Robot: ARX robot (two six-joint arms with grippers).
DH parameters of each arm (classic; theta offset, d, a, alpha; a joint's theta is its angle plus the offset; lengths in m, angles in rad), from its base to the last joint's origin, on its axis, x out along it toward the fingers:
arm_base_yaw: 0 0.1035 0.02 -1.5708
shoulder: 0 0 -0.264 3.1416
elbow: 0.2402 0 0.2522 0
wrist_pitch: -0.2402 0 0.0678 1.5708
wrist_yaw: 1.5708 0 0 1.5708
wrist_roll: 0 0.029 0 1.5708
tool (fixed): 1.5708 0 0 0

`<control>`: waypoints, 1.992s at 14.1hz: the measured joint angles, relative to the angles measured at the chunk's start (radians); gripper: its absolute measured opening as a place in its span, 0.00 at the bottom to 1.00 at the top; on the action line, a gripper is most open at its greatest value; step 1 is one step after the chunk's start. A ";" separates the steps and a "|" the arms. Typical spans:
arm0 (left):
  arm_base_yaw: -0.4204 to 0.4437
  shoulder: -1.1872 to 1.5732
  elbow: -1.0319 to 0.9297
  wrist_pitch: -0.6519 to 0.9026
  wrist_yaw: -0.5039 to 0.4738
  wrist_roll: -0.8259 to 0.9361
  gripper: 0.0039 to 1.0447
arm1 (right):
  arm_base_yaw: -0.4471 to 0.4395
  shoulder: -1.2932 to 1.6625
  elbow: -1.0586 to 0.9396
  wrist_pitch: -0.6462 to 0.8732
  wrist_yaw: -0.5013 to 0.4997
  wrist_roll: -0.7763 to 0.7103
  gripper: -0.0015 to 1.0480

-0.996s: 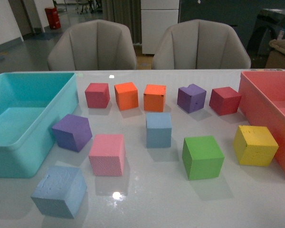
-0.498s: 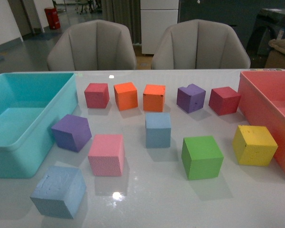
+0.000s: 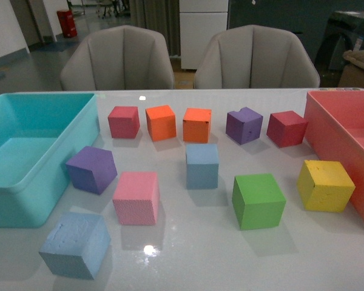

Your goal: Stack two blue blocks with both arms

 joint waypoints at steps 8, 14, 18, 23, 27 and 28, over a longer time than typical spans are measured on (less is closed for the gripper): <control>0.000 0.000 0.000 0.000 0.000 0.000 0.94 | 0.000 0.000 -0.002 -0.020 0.000 -0.001 0.19; 0.007 0.006 0.007 -0.035 0.018 0.001 0.94 | 0.000 0.000 -0.002 -0.020 0.000 -0.001 0.94; -0.085 0.289 0.168 -0.132 0.137 0.006 0.94 | 0.000 0.000 -0.002 -0.019 0.000 -0.001 0.94; -0.281 1.127 0.372 0.410 -0.036 -0.041 0.94 | 0.000 0.000 -0.002 -0.020 0.000 -0.001 0.94; -0.317 1.487 0.473 0.333 -0.078 -0.093 0.94 | 0.000 0.000 -0.002 -0.020 0.000 -0.001 0.94; -0.317 1.507 0.488 0.328 -0.079 -0.106 0.94 | 0.000 0.000 -0.002 -0.020 0.000 -0.001 0.94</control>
